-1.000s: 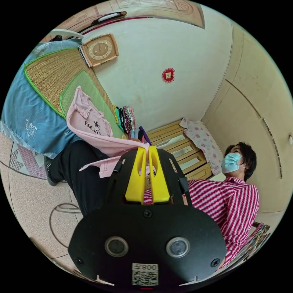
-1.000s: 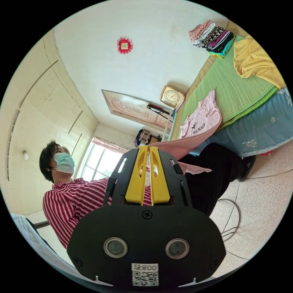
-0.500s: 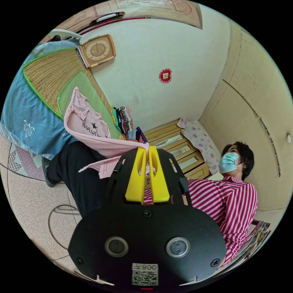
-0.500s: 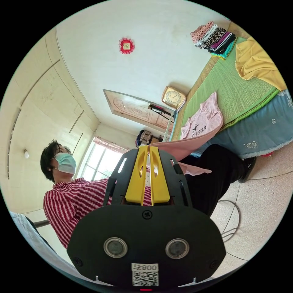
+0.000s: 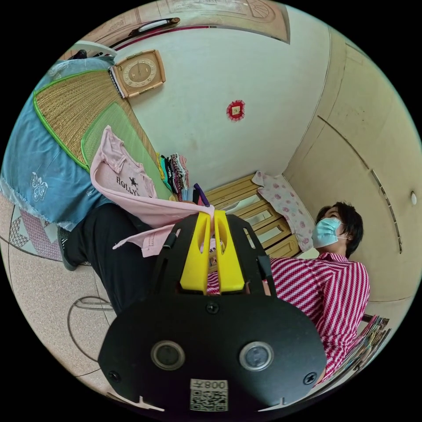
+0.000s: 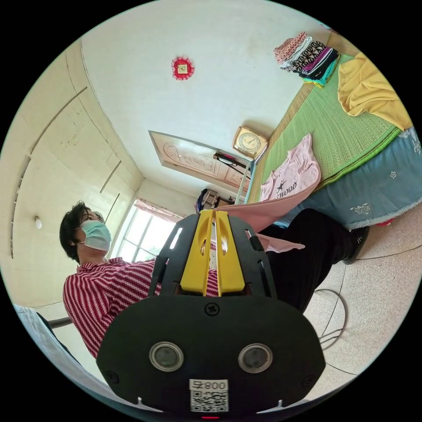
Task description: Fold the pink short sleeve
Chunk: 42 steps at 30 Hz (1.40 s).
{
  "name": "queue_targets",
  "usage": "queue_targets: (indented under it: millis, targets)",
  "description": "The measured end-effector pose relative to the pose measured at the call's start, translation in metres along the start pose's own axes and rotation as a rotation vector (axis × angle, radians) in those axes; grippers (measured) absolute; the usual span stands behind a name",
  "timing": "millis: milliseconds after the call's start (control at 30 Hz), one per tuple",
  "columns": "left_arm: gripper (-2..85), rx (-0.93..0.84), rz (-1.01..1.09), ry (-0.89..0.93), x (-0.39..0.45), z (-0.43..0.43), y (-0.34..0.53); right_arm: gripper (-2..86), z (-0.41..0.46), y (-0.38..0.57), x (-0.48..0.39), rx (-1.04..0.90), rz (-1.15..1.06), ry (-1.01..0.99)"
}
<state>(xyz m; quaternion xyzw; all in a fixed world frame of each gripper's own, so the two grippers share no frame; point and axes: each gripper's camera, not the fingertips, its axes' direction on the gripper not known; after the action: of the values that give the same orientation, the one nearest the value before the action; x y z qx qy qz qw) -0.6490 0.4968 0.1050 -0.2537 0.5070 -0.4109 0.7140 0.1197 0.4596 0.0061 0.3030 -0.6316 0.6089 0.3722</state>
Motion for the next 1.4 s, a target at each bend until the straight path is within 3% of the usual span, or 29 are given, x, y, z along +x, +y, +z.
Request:
queue_targets:
  millis: [833, 1400]
  targets:
    - [1.3, 0.034, 0.003, 0.009, 0.062, 0.031, -0.075, 0.7, -0.027, -0.048, 0.029, 0.001, 0.003, 0.004]
    - [1.2, 0.012, 0.004, -0.057, 0.099, 0.098, -0.216, 0.4, -0.028, -0.159, 0.098, -0.043, 0.034, 0.063]
